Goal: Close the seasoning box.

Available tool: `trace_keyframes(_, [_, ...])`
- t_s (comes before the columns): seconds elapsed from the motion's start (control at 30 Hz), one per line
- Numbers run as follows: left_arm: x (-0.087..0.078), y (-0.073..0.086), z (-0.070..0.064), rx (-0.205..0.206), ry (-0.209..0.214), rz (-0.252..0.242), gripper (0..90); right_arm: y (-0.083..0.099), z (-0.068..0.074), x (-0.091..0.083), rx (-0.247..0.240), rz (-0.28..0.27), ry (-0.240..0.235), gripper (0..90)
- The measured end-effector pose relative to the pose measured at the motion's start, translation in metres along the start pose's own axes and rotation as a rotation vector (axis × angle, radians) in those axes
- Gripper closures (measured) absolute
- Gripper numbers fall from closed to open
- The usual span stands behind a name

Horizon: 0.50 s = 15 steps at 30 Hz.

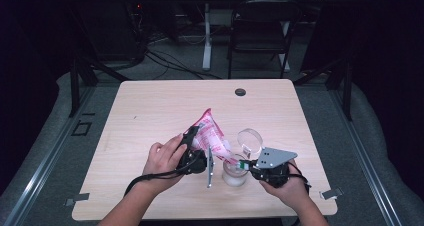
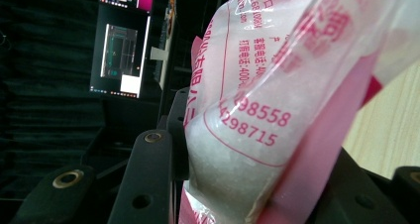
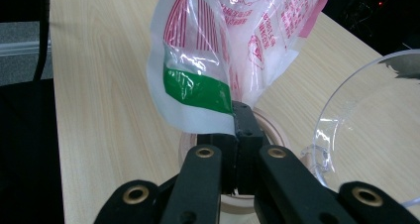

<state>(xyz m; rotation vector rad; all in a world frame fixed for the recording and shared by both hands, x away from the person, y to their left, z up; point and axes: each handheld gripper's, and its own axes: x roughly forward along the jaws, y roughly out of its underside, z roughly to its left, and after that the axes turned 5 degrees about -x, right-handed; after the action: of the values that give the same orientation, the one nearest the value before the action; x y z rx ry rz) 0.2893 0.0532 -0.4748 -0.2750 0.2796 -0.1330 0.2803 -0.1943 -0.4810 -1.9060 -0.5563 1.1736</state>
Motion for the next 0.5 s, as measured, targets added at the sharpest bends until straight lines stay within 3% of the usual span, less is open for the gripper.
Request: trace_keyframes(0.5, [-0.0003, -0.0002, 0.0006, -0.001, -0.002, -0.005, 64.4, -0.0001, 0.0002, 0.0001, 0.000, 0.000, -0.001, 90.0])
